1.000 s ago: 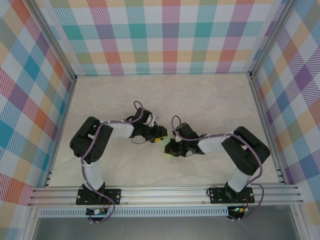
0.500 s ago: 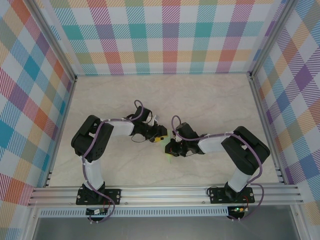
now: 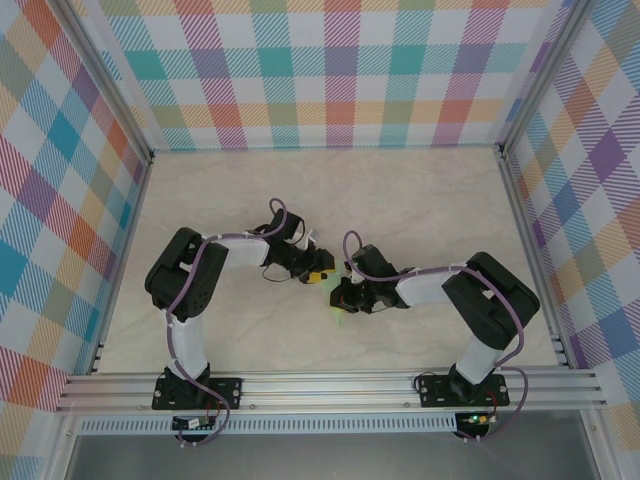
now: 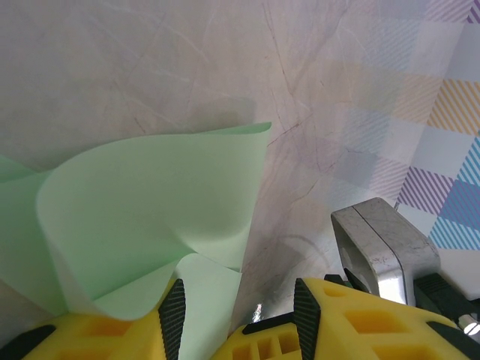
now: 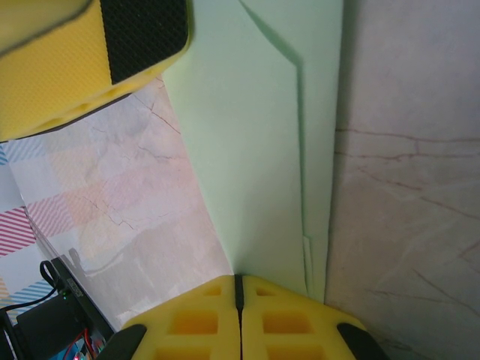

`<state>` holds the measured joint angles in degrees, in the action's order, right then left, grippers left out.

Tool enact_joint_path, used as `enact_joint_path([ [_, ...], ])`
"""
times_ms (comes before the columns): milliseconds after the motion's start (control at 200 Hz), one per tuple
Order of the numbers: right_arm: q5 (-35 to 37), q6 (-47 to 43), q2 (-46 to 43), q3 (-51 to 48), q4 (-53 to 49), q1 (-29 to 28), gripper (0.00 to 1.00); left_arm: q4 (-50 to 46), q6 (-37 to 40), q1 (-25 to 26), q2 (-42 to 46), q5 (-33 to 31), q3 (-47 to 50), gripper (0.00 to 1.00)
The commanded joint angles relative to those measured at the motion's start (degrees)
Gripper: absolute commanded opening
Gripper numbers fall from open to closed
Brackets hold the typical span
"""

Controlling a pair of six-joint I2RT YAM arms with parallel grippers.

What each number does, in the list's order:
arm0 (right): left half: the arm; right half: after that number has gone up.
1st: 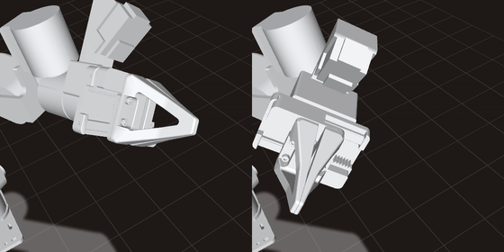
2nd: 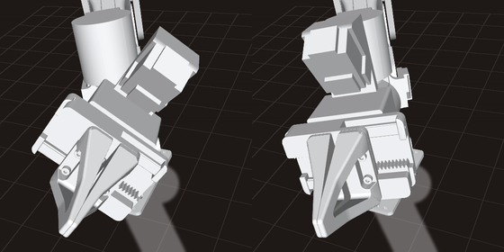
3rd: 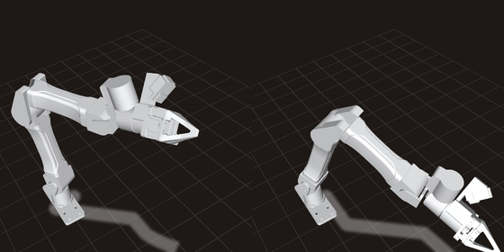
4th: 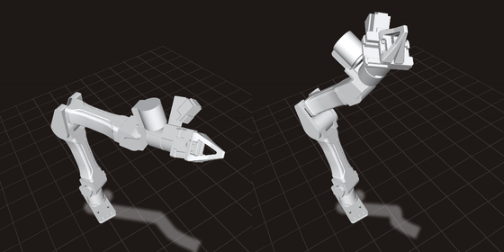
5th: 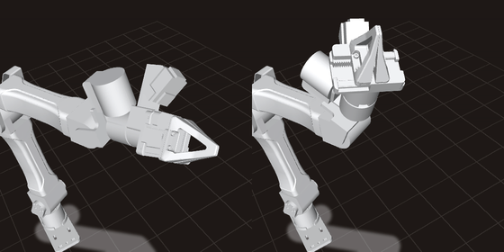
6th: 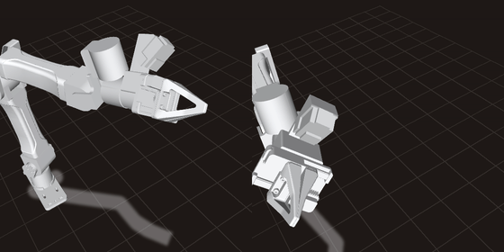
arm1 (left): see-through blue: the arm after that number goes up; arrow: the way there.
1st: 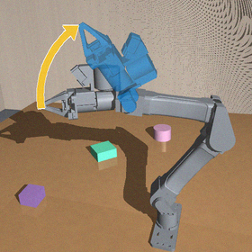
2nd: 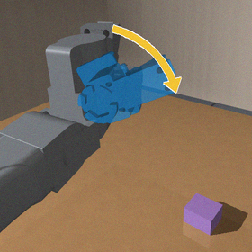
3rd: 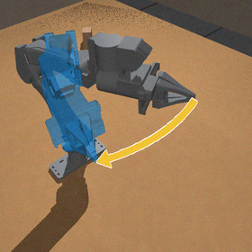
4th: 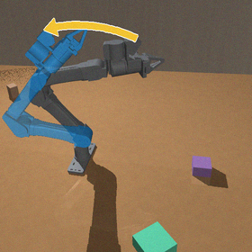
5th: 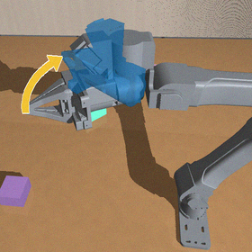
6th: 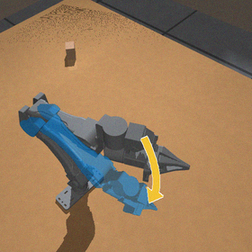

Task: Fold a paper plane with a square sheet of paper (pick it up from the middle)
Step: Fold the wing for the fifth time at the center of the table.

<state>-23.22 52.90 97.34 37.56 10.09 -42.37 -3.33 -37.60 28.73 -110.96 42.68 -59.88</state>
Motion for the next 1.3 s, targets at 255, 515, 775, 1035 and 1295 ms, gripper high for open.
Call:
enact_joint_path([
  [255, 0.29, -1.67, 4.25, -2.82, -9.57, -0.92, 0.06, 0.97, 3.25, -3.21, -4.22, -9.38, -3.91, 0.46],
  [515, 0.02, -1.73, 5.03, -3.10, -9.38, -0.88, 0.05, 0.37, 3.24, -4.21, -4.16, -8.65, -4.89, 0.46],
  [775, 0.00, -1.77, 5.18, -3.21, -9.32, -0.87, 0.05, 0.43, 3.42, -4.74, -4.55, -8.33, -5.83, 0.46],
  [1035, 0.15, -1.66, 5.02, -3.71, -9.25, -0.87, 0.05, -1.56, 4.97, -5.24, -5.23, -9.23, -7.07, 0.46],
  [1295, 0.22, -1.76, 5.22, -3.85, -9.09, -0.87, 0.05, -1.36, 5.51, -6.14, -5.85, -8.22, -7.97, 0.46],
])
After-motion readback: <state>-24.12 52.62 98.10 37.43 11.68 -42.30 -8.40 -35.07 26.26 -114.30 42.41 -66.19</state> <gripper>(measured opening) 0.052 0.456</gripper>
